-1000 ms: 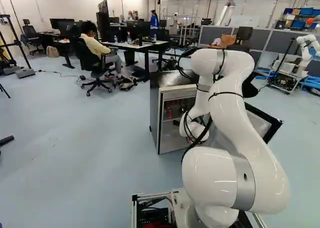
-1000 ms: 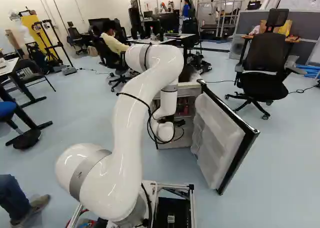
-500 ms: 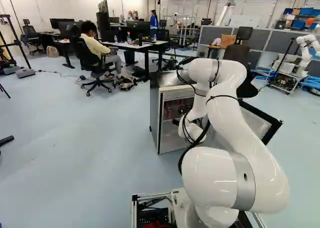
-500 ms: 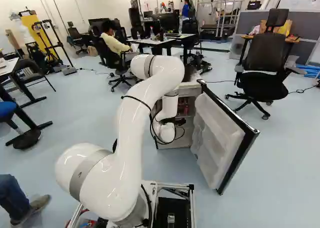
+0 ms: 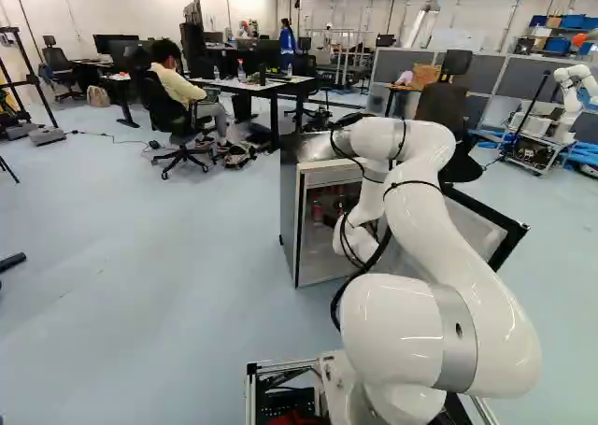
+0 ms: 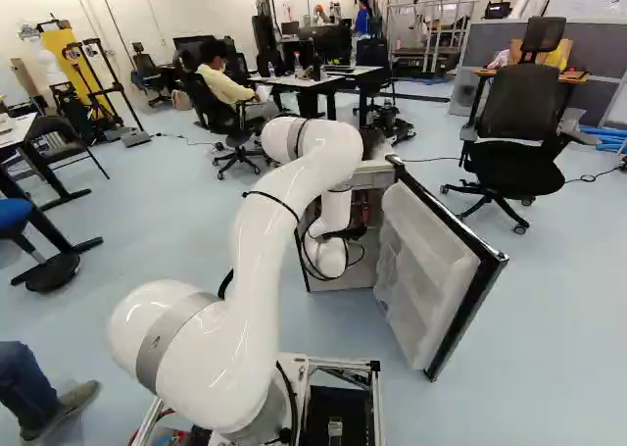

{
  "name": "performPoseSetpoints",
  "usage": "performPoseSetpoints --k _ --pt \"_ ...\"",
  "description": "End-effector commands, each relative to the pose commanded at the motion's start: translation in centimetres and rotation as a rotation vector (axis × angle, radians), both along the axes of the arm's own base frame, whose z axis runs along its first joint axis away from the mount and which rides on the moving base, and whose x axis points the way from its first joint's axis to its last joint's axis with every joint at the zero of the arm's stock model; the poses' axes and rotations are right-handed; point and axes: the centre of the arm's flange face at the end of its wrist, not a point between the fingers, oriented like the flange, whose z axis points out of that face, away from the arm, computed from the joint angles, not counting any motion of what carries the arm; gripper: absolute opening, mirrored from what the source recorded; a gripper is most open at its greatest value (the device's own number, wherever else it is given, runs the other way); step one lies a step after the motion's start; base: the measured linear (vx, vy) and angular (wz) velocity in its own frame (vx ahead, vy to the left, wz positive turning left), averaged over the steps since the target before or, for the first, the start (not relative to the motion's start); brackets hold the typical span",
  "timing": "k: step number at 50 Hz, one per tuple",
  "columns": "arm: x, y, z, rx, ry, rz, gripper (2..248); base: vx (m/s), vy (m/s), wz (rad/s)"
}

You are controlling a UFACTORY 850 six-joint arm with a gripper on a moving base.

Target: Grab a drink from the fridge

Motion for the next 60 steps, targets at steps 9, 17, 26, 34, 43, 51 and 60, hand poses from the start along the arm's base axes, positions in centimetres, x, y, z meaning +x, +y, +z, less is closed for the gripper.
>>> performPoseSetpoints --k 9,17,26,34,43,51,60 --pt "0.9 -0.4 -0.3 -0.005 -0.015 -0.002 247 0.000 0.000 0.000" --pt "1.7 -0.7 -0.6 -0.010 -0.029 -0.003 247 0.000 0.000 0.000" --pt "1.8 -0.8 -0.7 -0.011 -0.032 -0.004 247 0.000 0.000 0.000" --pt "1.8 -0.8 -0.7 -0.011 -0.032 -0.004 247 0.000 0.000 0.000" --pt "1.8 -0.8 -0.7 -0.011 -0.032 -0.004 225 0.000 0.000 0.000" --pt "1.8 -0.8 -0.7 -0.011 -0.032 -0.004 213 0.000 0.000 0.000" --pt "1.8 -0.8 -0.7 -0.011 -0.032 -0.004 189 0.000 0.000 0.000"
